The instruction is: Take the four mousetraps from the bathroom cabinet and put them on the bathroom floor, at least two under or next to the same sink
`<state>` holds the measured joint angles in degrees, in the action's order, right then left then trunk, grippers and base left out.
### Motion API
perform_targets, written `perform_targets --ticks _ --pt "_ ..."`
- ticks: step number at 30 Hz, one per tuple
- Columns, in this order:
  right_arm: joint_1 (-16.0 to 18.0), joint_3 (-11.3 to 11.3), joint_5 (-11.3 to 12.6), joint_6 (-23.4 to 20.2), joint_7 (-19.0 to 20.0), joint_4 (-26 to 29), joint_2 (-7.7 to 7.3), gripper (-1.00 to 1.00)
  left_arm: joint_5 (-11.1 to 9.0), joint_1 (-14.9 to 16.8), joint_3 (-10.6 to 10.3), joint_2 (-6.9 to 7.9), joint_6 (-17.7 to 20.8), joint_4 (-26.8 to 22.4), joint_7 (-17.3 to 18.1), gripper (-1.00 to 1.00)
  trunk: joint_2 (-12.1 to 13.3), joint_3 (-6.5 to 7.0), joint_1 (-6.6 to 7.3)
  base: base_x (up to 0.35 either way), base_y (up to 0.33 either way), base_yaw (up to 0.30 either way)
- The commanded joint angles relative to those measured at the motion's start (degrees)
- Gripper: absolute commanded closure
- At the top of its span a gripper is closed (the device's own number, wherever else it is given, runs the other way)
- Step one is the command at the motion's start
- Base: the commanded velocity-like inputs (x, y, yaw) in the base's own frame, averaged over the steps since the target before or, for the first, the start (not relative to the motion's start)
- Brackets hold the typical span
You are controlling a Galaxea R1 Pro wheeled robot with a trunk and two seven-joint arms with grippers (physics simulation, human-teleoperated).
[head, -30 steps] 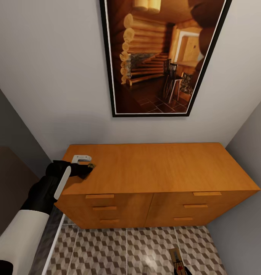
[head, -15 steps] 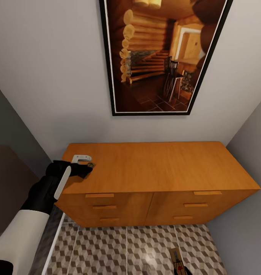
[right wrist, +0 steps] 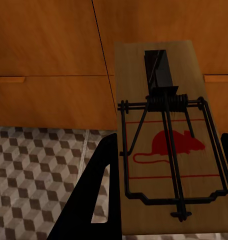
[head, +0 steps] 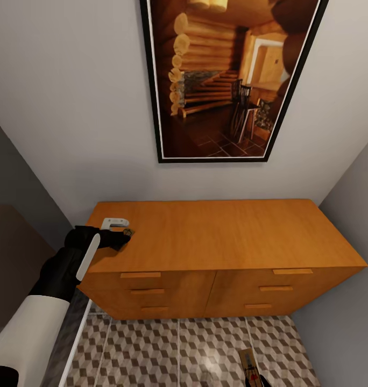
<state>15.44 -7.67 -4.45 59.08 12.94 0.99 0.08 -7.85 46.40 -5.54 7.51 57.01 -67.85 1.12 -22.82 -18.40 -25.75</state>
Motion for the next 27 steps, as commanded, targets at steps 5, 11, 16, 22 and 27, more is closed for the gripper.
perform_targets --ticks 5,11,16,22,27 --pt "0.03 -0.5 -0.39 0.15 0.16 -0.02 0.01 1.0 -0.15 0.05 -0.09 0.05 0.24 -0.07 0.01 -1.0 -0.1 -0.1 -0.03 0.046 0.0 0.0" --pt "0.03 -0.5 -0.39 0.16 0.16 -0.02 0.01 1.0 -0.15 0.04 -0.09 0.07 0.28 -0.09 0.02 -1.0 -0.1 -0.1 -0.03 0.054 0.0 0.0" --pt "0.03 -0.5 -0.39 0.16 0.16 -0.02 0.01 1.0 -0.15 0.04 -0.09 0.06 0.28 -0.09 0.02 -1.0 -0.1 -0.1 -0.03 0.008 0.0 0.0" --pt "0.03 -0.5 -0.39 0.16 0.16 -0.02 0.01 1.0 -0.15 0.06 -0.09 0.05 0.25 0.0 0.02 -1.0 -0.1 -0.1 -0.03 0.001 0.0 0.0" --pt "0.03 -0.5 -0.39 0.16 0.16 -0.02 0.01 1.0 -0.15 0.05 -0.09 0.05 0.22 0.36 0.02 -1.0 -0.1 -0.1 -0.03 0.0 0.0 0.0"
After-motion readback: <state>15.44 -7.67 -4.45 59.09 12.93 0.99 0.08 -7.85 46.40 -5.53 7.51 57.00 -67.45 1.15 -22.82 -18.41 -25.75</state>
